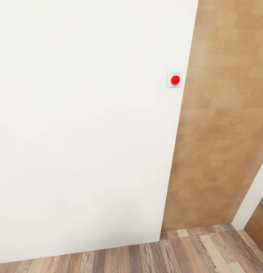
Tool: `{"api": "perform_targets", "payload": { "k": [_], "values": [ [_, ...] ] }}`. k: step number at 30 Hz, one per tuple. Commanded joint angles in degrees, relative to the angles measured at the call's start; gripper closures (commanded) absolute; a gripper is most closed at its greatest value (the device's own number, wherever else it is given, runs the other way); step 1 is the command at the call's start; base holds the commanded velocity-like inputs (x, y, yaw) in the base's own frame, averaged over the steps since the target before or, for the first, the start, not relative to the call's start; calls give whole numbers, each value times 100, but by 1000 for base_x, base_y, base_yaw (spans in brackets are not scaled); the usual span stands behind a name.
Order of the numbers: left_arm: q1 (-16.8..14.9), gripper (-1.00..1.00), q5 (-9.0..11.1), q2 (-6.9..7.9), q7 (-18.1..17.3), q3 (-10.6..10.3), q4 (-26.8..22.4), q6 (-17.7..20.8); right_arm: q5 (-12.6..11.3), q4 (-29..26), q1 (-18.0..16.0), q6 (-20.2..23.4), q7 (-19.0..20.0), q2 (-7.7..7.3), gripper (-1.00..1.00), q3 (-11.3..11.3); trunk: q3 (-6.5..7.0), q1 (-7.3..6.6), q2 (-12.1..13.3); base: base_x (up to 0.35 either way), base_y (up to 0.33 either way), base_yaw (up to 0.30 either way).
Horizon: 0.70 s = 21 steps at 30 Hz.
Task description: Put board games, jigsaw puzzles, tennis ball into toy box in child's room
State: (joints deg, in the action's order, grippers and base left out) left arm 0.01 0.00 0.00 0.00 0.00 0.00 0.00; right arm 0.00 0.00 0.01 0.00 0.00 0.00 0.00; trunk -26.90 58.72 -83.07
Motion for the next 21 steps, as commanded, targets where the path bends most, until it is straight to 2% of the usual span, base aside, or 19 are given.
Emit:
{"api": "perform_targets", "payload": {
  "k": [1, 8, 12, 21],
  "values": [
    [-1, -100, 0, 0, 0, 0, 0, 0, 0, 0, -1, 0, 0, 0, -100, 0, -3, 0, -1, 0, 0, 0],
    [-10, -100, 12, -1, -16, 19, 9, -12, -41, 0, -10, -4, -8, 9, -100, 16, -3, 0, -1, 0, 0, 0],
    [-10, -100, 8, -85, -17, 14, -4, -75, -48, 0, -10, -17, -8, 124, -100, 17, -3, 0, -1, 0, 0, 0],
    [-10, -100, 8, -101, -18, 17, -8, -252, -41, 0, -10, -36, -9, 129, -100, 33, -3, 0, -1, 0, 0, 0]
  ]
}}
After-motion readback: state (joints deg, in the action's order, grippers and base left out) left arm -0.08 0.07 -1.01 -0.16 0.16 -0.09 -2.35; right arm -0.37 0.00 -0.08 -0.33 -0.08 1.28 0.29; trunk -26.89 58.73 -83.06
